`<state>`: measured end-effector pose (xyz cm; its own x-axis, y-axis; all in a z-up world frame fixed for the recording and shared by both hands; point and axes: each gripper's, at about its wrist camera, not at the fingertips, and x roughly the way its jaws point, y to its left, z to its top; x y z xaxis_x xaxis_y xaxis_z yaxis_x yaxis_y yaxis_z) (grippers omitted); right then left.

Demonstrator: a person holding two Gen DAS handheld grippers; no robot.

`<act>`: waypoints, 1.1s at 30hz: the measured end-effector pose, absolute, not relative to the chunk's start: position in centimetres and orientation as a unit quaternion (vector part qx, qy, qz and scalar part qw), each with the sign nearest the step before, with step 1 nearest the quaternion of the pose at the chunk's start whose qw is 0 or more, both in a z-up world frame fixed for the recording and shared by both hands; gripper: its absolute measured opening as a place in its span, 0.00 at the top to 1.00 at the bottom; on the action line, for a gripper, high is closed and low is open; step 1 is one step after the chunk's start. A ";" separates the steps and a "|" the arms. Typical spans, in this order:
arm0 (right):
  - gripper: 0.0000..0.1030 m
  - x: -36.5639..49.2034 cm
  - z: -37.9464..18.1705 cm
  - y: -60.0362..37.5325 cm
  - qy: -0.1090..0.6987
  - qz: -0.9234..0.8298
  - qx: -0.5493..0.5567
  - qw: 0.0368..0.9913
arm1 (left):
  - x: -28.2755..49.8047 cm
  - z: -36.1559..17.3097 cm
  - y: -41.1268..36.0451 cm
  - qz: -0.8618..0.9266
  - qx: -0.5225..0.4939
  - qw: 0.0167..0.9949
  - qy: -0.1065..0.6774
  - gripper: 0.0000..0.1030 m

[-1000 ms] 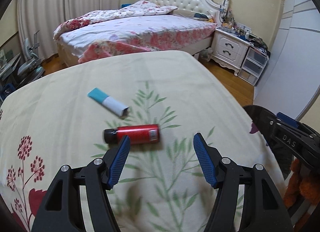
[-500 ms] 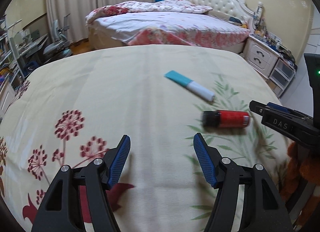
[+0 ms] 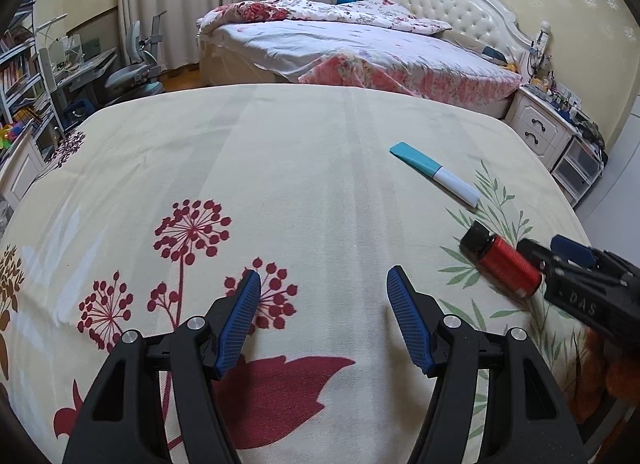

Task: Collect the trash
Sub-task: 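Grasp the red can with the right tool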

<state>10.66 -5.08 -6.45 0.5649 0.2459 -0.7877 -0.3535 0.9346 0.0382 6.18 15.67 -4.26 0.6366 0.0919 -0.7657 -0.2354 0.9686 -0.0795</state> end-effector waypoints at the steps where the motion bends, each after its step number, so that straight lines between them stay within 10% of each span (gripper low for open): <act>1: 0.39 10.4 -6.5 -5.0 0.433 0.170 -0.063 0.883 | 6.2 -4.3 15.8 0.092 -0.087 0.900 0.416 0.38; 15: 0.40 8.0 -5.1 -0.6 0.417 0.233 -0.084 0.874 | 4.6 -4.1 17.8 0.110 -0.103 0.899 0.411 0.38; 22: 0.78 8.1 -6.1 0.1 0.423 0.224 -0.108 0.871 | 4.7 -4.2 18.0 0.109 -0.105 0.899 0.410 0.38; 33: 0.77 11.2 -6.4 -4.5 0.426 0.166 -0.078 0.886 | 7.3 -4.3 15.6 0.084 -0.091 0.903 0.411 0.38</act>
